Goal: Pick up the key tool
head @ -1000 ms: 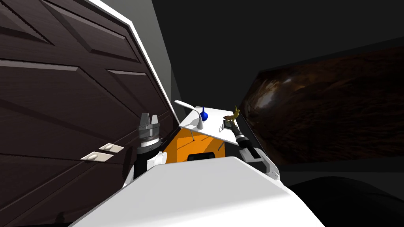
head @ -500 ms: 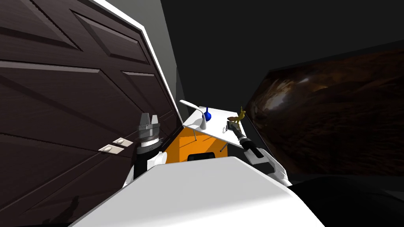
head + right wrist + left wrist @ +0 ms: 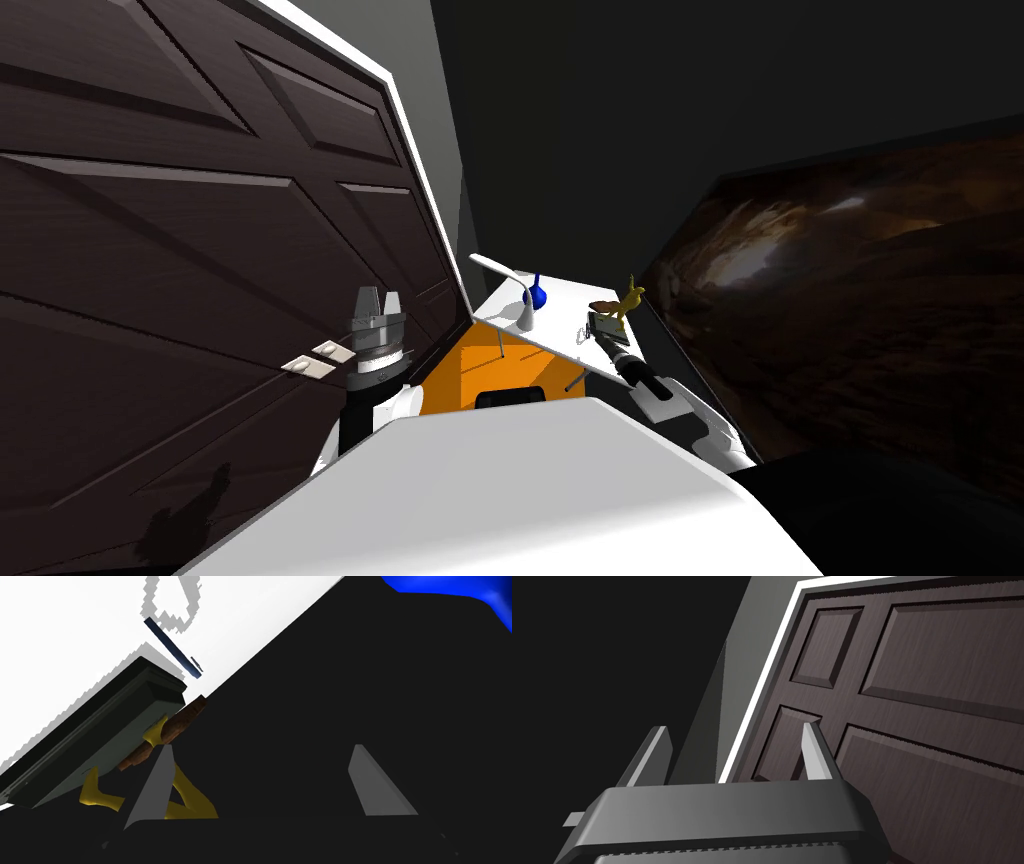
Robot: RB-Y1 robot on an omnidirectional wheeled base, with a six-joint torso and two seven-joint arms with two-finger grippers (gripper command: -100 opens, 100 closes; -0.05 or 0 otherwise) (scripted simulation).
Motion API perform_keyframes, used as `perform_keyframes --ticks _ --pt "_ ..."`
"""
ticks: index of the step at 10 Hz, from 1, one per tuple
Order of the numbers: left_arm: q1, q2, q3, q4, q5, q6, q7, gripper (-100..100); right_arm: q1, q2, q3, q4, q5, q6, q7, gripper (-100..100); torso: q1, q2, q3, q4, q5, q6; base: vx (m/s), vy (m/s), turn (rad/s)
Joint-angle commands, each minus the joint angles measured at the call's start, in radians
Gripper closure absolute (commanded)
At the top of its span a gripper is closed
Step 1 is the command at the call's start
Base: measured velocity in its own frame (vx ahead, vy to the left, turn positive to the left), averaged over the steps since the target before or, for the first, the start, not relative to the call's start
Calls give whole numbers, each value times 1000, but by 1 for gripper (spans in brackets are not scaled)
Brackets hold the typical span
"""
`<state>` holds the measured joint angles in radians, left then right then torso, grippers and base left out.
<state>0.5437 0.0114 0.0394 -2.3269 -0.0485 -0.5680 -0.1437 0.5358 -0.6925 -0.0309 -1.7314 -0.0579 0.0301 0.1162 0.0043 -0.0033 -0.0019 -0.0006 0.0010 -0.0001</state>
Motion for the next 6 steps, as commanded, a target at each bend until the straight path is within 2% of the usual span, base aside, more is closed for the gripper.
perform_keyframes --ticks 1,2,6 --pt "0 0 0 0 0 0 0 0 -5 -50 26 50 -2 26 -3 -100 0 0 0 0 0 0 50 98 176" --pt "0 0 0 0 0 0 0 0 -5 -63 26 59 -2 26 -3 -100 2 0 0 0 0 0 29 74 70" --pt "0 0 0 0 0 0 0 0 -13 -200 98 198 -5 76 -15 -100 1 -1 -1 0 0 0 60 86 148"
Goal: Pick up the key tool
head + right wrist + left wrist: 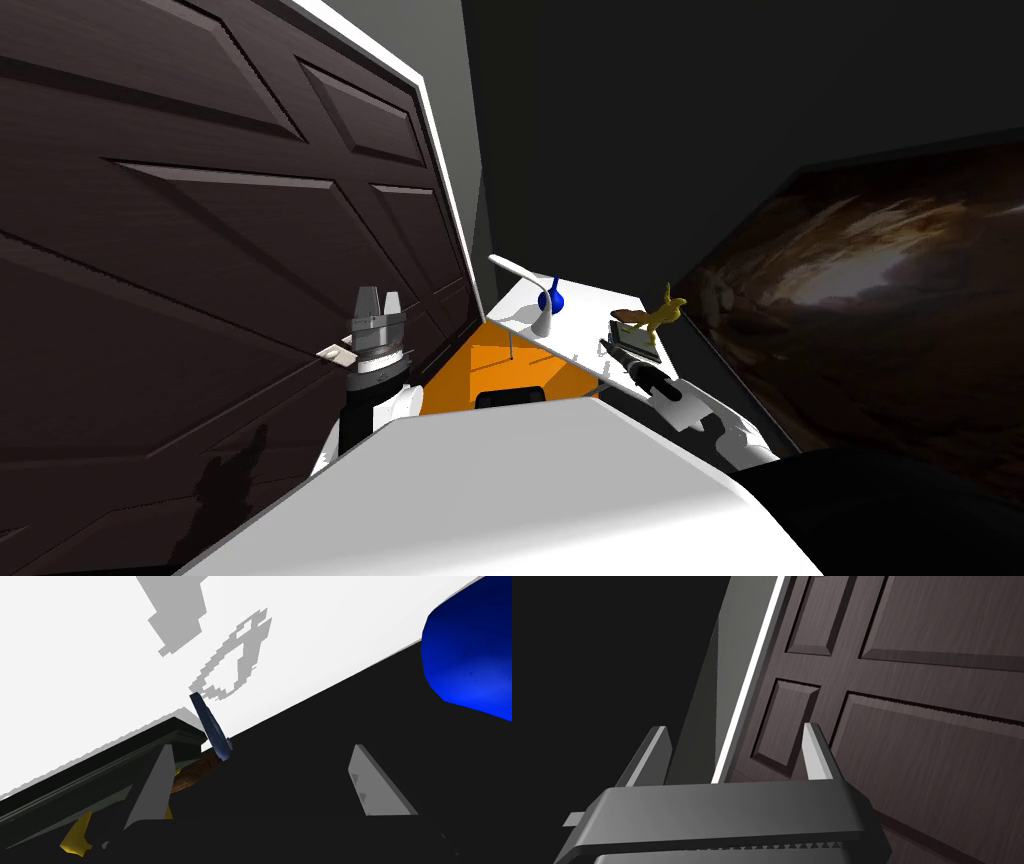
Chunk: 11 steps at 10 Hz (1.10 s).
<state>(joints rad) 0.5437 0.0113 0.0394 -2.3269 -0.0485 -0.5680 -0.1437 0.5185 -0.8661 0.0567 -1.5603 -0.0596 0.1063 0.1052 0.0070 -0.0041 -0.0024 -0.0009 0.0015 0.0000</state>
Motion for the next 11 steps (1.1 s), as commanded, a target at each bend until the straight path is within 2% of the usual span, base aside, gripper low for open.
perform_keyframes --ticks 1,2,5,8,11 --pt "0 0 0 0 0 0 0 0 3 -50 29 50 -4 11 -8 -100 0 0 0 0 0 0 66 104 162" --pt "0 0 0 0 0 0 0 0 3 -58 29 60 -4 11 -8 -100 0 0 0 0 0 0 58 70 28" --pt "0 0 0 0 0 0 0 0 -3 -144 81 150 -5 39 -19 -100 -2 1 1 0 0 0 52 75 122" --pt "0 0 0 0 0 0 0 0 -4 -169 97 178 -6 47 -22 -100 -4 2 1 0 -1 1 40 33 46" --pt "0 0 0 0 0 0 0 0 -6 -232 139 243 -8 68 -30 -100 -4 3 1 1 -1 1 39 45 82"
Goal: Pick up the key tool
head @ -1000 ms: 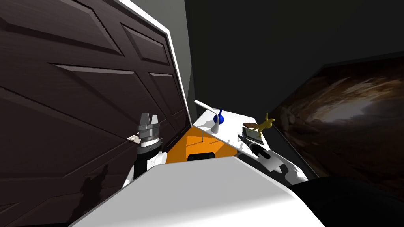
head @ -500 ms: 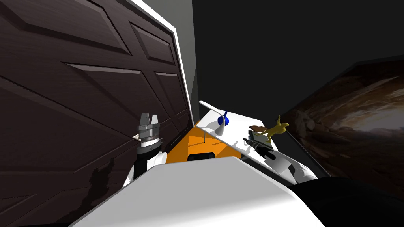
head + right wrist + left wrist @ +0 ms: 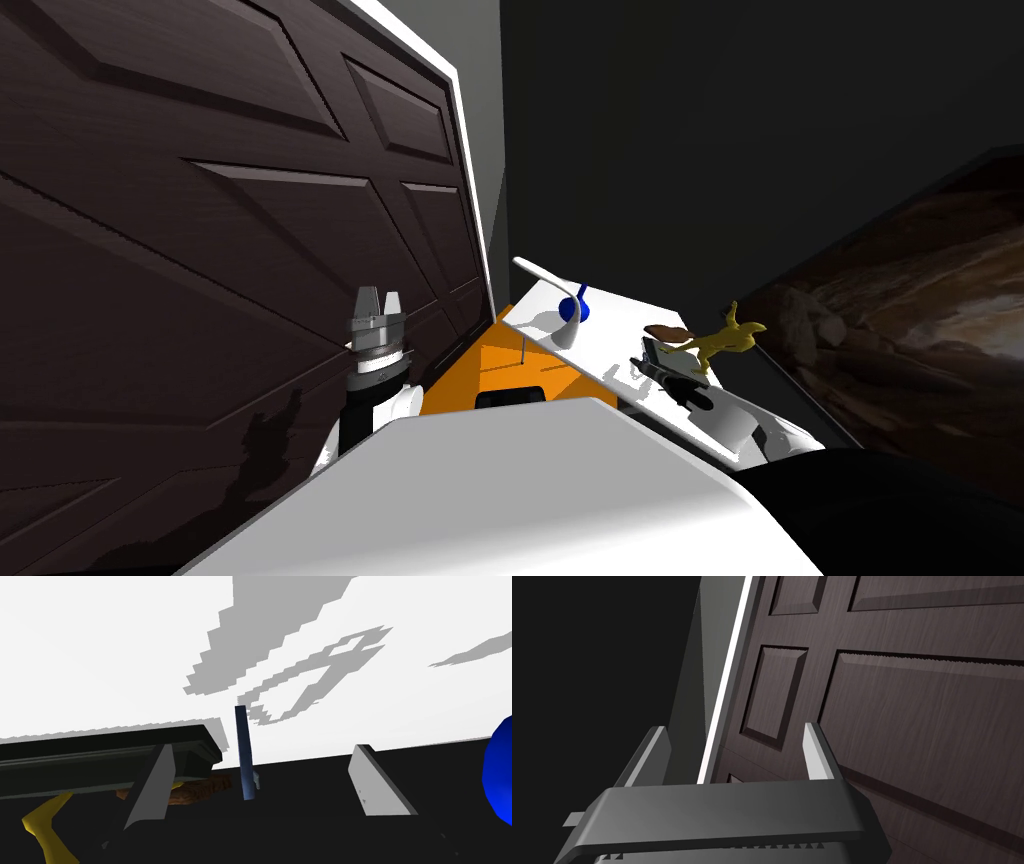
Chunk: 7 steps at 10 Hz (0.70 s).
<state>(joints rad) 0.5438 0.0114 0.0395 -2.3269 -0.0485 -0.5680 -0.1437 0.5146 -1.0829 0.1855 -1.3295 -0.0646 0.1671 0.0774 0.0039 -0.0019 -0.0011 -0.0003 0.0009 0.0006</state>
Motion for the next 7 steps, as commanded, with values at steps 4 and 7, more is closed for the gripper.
perform_keyframes --ticks 4,7 --pt "0 0 0 0 0 0 0 0 -3 -38 29 41 -3 15 -5 0 -2 2 1 0 0 0 25 27 41" --pt "0 0 0 0 0 0 0 0 -34 19 29 103 22 0 11 -100 -6 2 1 0 -1 0 19 -43 66"
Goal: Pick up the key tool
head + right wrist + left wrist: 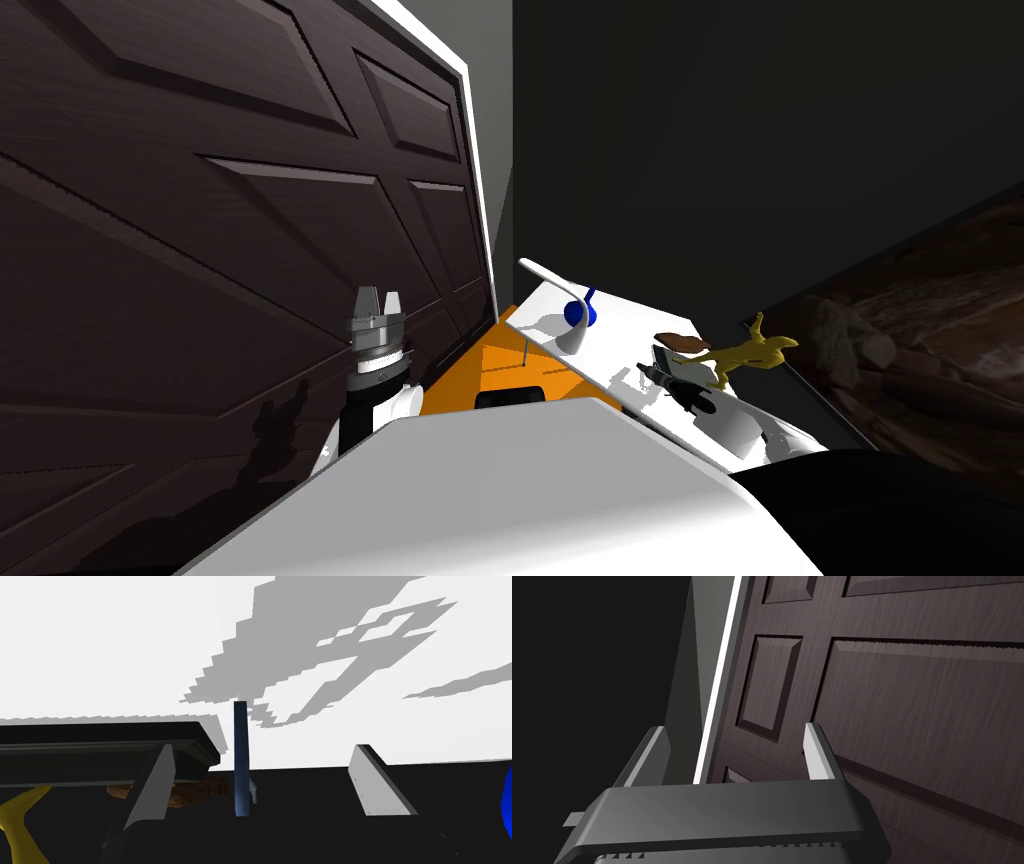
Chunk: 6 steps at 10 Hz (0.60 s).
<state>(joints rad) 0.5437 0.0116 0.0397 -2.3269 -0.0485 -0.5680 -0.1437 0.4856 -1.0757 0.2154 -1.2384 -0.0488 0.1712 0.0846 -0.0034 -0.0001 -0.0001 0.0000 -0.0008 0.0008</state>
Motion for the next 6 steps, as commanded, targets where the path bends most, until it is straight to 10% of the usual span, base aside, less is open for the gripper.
perform_keyframes --ticks 1,2,6 --pt "0 0 0 0 0 0 0 0 0 0 0 0 0 0 0 -100 0 0 0 0 0 0 7 -29 13" --pt "0 0 0 0 0 0 0 0 -1 1 0 2 0 -1 1 100 2 1 0 0 0 0 2 -5 0" --pt "0 0 0 0 0 0 0 0 -1 1 1 1 0 -1 1 100 3 1 0 0 0 0 0 0 0"
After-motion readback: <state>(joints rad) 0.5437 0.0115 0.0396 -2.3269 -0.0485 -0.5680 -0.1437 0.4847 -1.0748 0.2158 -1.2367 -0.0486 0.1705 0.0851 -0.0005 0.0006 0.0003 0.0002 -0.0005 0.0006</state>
